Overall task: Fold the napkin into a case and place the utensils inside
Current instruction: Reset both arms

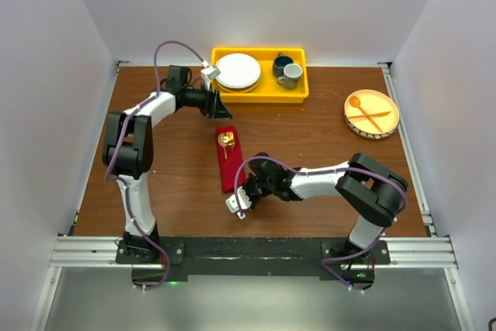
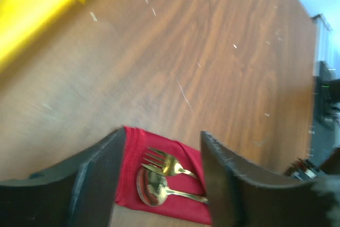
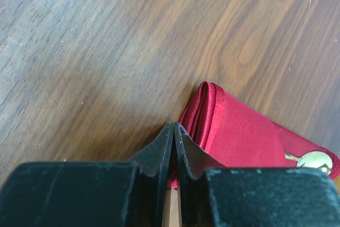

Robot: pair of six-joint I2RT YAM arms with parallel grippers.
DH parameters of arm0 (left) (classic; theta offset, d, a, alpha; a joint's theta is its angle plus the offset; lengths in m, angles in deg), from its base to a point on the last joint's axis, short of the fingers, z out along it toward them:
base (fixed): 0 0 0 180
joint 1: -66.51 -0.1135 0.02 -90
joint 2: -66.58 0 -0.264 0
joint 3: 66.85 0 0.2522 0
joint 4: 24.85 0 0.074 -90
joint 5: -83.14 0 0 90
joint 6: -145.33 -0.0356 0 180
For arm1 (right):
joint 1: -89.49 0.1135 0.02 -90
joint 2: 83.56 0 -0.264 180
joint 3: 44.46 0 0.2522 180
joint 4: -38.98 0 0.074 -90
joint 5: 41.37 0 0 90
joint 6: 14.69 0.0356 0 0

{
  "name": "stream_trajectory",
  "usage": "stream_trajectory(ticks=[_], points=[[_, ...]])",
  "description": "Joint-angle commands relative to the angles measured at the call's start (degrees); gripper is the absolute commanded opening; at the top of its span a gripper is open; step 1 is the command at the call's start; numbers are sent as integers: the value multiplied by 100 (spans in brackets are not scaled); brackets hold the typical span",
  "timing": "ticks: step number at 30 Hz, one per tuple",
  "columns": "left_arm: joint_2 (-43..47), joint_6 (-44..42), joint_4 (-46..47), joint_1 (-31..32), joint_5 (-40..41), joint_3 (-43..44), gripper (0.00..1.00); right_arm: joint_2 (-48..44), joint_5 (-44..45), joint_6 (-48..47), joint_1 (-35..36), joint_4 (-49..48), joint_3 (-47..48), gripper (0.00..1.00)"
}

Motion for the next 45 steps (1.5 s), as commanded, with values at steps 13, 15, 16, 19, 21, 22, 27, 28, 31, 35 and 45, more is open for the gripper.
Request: stream_trajectory(ticks=[13,15,16,19,21,22,27,28,31,35,45], points=[[2084,-905,-10,-451,2281,768,100,-1248,-311,74,22,1929,533,46],[2225,-738,-335,-687,2309,943,100,-1686,-339,432,22,2203,700,49],[2269,-685,-475,-749,2544,1023,100,-1820,-243,626,13,2229,752,52],[2348,-772,-1353,-882,2801,1436,100,-2241,47,1759,-127,2265,1121,59],[2427,-896,-1890,-1021,2924,1577,100,-2365,232,2792,-573,2370,1499,66],[2453,-904,-2031,-1031,3116,1586,100,-2444,206,3095,-802,2440,1622,70],[2848,-1001,-2700,-1049,3328,929,100,-2787,810,4563,-2173,2739,2001,73],[3041,-992,-2674,-1049,3372,710,100,-2849,891,4705,-2341,2809,2001,74],[3410,-913,-2323,-1049,3364,-205,100,-3095,1111,5285,-2974,3090,1896,77],[3517,-957,-1937,-1023,3776,-1092,100,-3437,1453,5979,-3790,3468,1545,79],[3622,-879,-1083,-566,4393,-2527,100,-3930,1691,6816,-4795,3417,455,80]])
